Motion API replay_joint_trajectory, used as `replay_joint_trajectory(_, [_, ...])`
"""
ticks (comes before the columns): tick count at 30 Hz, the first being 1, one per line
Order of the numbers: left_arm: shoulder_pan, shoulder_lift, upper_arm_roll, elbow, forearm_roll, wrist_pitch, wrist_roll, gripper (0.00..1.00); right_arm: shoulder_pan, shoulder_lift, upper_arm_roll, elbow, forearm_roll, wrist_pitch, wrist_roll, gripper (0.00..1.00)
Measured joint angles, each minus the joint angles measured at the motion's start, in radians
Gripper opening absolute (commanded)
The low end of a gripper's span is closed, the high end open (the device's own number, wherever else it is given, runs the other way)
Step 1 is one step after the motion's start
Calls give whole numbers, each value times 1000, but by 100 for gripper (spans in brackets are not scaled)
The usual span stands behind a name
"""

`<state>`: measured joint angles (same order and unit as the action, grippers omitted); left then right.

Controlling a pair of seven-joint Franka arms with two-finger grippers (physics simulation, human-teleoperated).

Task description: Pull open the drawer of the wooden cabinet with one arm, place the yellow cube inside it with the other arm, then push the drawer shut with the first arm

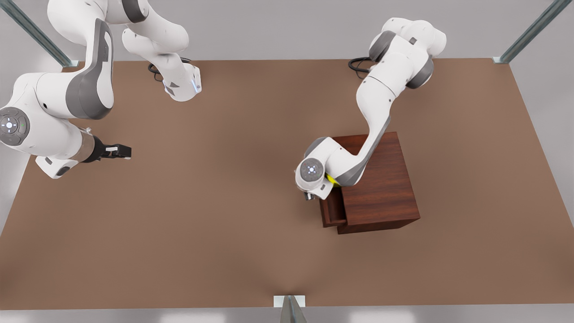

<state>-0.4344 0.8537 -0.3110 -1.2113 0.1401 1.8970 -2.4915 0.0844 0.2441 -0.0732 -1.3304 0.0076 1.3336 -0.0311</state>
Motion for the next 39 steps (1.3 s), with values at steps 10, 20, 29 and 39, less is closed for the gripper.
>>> replay_joint_trajectory(10, [46, -14, -17, -1, 20, -53, 9, 21, 1, 1, 0, 0, 0, 1, 5, 100])
replay_joint_trajectory(20, [103, -20, -42, -1, 36, -94, 22, 21, 1, 1, 0, 0, 0, 1, 8, 100])
replay_joint_trajectory(29, [125, -21, -55, -1, 56, -120, 32, 21, 1, 1, 0, 0, 0, 1, 9, 100])
replay_joint_trajectory(39, [131, -20, -176, 81, 65, -124, 40, 100, 0, 1, 0, 0, 0, 1, 10, 100])
